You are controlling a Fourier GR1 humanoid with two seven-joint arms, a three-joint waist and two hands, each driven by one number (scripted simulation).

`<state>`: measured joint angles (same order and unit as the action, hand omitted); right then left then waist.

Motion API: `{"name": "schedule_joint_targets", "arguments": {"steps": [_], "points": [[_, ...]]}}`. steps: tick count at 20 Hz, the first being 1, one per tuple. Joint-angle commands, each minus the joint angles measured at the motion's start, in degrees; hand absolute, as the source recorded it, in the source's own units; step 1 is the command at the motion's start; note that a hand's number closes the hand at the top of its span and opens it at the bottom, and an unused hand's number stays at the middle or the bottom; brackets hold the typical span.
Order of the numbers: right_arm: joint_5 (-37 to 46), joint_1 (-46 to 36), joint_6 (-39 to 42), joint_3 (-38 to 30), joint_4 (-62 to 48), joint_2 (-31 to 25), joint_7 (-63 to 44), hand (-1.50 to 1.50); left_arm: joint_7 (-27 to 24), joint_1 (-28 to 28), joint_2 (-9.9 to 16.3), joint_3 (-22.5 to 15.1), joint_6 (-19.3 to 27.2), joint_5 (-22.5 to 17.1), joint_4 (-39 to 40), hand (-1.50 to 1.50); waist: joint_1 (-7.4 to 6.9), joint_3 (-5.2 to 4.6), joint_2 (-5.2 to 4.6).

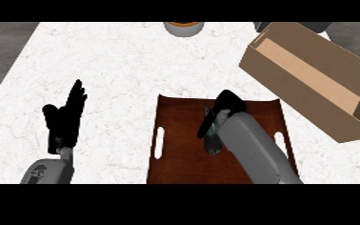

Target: Pick the eggplant from the tray and place it in the cardboard box

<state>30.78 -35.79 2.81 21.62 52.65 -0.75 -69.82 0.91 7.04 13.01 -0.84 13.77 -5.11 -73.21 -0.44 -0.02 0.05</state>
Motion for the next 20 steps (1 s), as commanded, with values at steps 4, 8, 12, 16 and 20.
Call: {"name": "schedule_joint_targets", "arguments": {"steps": [4,8,12,16,20], "points": [[-0.03,1.28,-2.60,2.51,0.75,0.71,-9.88,-1.50,1.09,-0.10,0.26,0.85,-1.41,-0.60,-0.71,0.00,0.28,0.01,0.05],[-3.79,-0.88,-4.23,5.57,-1.60,0.70,-7.43,1.50,-1.53,-1.39,-2.30,-0.36,0.15,1.38,0.06,0.00,-0.25,0.02,-0.11],[4.33,-1.35,-4.64,2.99,-4.13,-0.81,-0.42,1.50,-3.63,-5.61,-2.46,-0.03,-0.03,1.77,-2.53,0.00,-0.04,0.02,-0.01],[4.08,-4.73,-7.29,4.81,-7.95,0.65,-1.43,1.50,2.62,-1.19,-0.84,0.85,-0.46,1.76,-3.29,0.00,-0.18,0.03,-0.08],[10.30,3.48,-7.81,11.88,3.81,0.54,7.82,1.50,-1.06,-4.31,-2.02,0.89,-0.09,2.28,-3.34,0.00,0.48,0.02,0.22]]}}
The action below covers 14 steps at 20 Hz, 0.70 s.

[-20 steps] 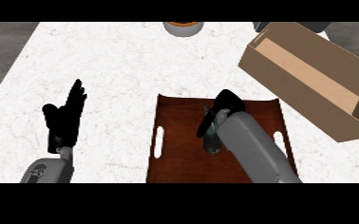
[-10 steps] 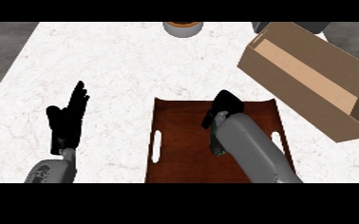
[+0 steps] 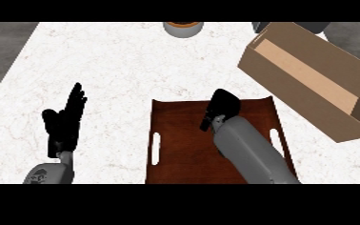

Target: Pick the eggplant from the tray and place it in the cardboard box

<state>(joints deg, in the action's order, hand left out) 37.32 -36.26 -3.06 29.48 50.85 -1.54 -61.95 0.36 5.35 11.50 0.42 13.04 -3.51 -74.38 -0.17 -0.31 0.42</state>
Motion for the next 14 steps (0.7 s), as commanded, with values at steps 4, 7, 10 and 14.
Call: {"name": "schedule_joint_targets", "arguments": {"steps": [4,7,10,14], "points": [[6.81,6.16,1.40,7.74,16.53,-2.56,3.39,1.50,2.79,-0.39,-1.80,-1.23,2.04,1.44,-2.82,0.00,0.65,0.31,-0.11],[10.58,7.26,2.20,8.13,20.20,-3.15,2.37,1.50,4.04,0.79,-1.35,-0.70,1.39,1.62,-2.29,0.00,0.50,0.31,-0.21],[14.62,9.38,2.09,9.77,26.56,-2.93,-0.50,1.50,0.24,-2.20,-1.08,0.41,0.07,1.02,-1.37,0.00,0.47,0.29,-0.20],[18.36,7.82,6.05,9.08,34.12,-3.56,-2.57,1.50,1.14,-2.51,-0.57,0.70,-0.08,1.27,-3.17,0.00,0.35,0.30,-0.16]]}}
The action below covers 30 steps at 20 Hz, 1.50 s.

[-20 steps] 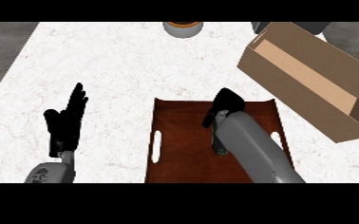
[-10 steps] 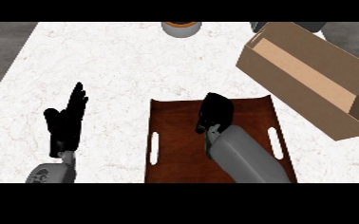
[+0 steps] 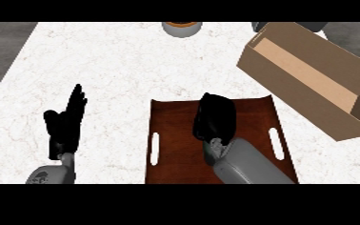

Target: Pick the eggplant from the tray and place it in the cardboard box

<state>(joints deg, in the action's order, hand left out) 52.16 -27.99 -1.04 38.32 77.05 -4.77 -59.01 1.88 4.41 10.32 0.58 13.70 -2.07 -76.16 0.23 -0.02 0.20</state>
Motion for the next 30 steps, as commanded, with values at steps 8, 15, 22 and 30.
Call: {"name": "schedule_joint_targets", "arguments": {"steps": [8,15,22,30], "points": [[9.32,-4.43,15.04,-4.28,29.63,-1.17,-13.91,1.50,-2.88,0.43,1.24,2.88,-2.13,-1.29,3.81,0.00,0.78,-0.07,0.18],[9.52,-3.00,24.32,-12.58,38.15,-6.69,-11.08,1.50,-2.93,-1.84,0.02,1.49,-1.72,-0.37,1.27,0.00,0.79,-0.04,0.16],[7.98,-10.81,25.69,-26.63,33.42,-9.90,-3.31,1.50,0.25,-0.03,0.48,1.53,-2.28,-0.25,-0.71,0.00,-0.30,-0.01,-0.09],[5.24,-7.88,8.58,-38.26,14.42,-13.87,16.10,1.50,0.70,3.10,0.26,2.06,-2.03,0.97,1.82,0.00,-0.78,0.03,-0.46]]}}
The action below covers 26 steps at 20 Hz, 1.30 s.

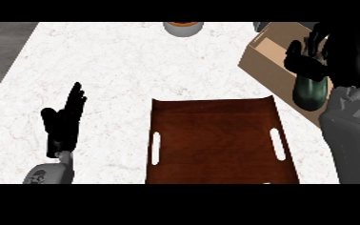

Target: Pick the eggplant from the tray and place it in the cardboard box

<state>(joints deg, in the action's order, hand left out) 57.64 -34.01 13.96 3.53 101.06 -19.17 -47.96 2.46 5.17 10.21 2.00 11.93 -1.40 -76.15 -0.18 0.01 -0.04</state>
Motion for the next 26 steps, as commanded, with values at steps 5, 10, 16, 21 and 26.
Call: {"name": "schedule_joint_targets", "arguments": {"steps": [5,10,16,21,26], "points": [[-1.96,0.71,-11.09,-8.10,-18.79,-3.35,15.96,1.50,-0.44,0.18,-0.97,0.15,-0.39,0.40,0.23,0.00,-0.36,0.01,-0.14],[-0.82,-3.81,-17.32,-10.83,-34.68,-6.19,24.37,1.50,1.98,2.11,-1.01,0.23,-0.20,0.53,-0.77,0.00,-0.80,0.03,-0.29],[-4.80,-9.23,-23.93,-17.96,-53.05,-6.00,28.63,-1.50,-2.17,1.22,-1.61,0.35,-0.10,1.61,2.39,0.00,-1.15,0.03,-0.52],[-12.25,-10.21,-28.49,-22.96,-60.80,-4.10,39.49,-1.50,1.58,2.77,-0.63,0.82,-0.90,0.99,1.00,0.00,-1.11,0.08,-0.47],[-22.06,-9.14,-28.96,-29.41,-61.28,-4.53,54.05,-1.50,-1.05,1.48,-1.44,0.26,-0.70,1.81,2.41,0.00,-0.79,0.14,-0.43]]}}
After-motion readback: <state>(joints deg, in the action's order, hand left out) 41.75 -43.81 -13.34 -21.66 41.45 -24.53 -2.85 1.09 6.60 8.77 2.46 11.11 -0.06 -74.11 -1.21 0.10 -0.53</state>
